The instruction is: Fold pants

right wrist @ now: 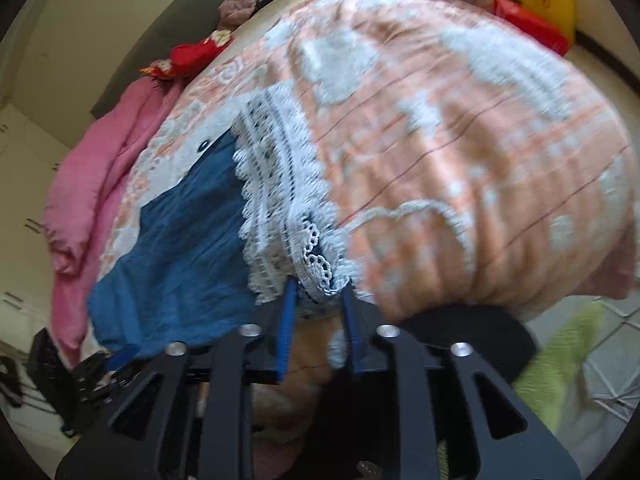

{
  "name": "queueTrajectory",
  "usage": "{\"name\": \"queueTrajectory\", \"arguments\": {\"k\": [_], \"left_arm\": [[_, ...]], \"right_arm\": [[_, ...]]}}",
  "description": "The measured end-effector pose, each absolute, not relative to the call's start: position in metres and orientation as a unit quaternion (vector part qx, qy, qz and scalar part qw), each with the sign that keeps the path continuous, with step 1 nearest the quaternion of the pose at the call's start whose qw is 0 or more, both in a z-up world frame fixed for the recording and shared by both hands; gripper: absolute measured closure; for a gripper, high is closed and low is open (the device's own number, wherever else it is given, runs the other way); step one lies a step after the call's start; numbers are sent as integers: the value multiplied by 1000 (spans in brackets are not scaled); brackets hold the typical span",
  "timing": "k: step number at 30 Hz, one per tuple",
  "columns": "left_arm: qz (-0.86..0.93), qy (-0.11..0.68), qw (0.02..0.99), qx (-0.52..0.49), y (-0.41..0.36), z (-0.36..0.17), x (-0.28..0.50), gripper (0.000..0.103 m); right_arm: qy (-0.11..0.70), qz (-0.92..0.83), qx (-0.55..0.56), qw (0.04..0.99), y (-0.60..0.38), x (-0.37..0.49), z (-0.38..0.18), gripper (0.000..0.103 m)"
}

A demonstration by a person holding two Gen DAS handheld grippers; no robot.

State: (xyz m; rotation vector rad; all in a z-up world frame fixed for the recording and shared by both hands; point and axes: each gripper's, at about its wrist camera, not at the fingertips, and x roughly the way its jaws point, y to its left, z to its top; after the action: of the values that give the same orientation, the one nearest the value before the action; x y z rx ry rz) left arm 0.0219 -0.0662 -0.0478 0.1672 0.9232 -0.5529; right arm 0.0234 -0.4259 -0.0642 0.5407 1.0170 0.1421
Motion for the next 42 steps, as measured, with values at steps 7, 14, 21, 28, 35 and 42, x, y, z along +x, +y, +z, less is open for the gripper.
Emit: {"name": "queueTrajectory", "arguments": {"k": [7,14,21,28,35,42], "left_arm": [[-166,398,902,-14,19,-11,13,40],[-37,412,896,-162,107,-20,19,27],[2,430,883,-189,120,-44,31,48],[3,406,896,-182,138,-26,19,92],[31,412,895,-170,149,-30,19,89],[22,365,924,-111,121,12,8,69]], "right_arm": [[418,41,158,894,-417,15,-28,59],[439,124,61,888,-353,37,-34,50],[480,129,23,867,-333,45,-66,49],[483,135,40,864,-341,41,-66,49],[483,138,41,864,-345,38,-67,49],[476,140,51,867,-344,38,-60,49]]}}
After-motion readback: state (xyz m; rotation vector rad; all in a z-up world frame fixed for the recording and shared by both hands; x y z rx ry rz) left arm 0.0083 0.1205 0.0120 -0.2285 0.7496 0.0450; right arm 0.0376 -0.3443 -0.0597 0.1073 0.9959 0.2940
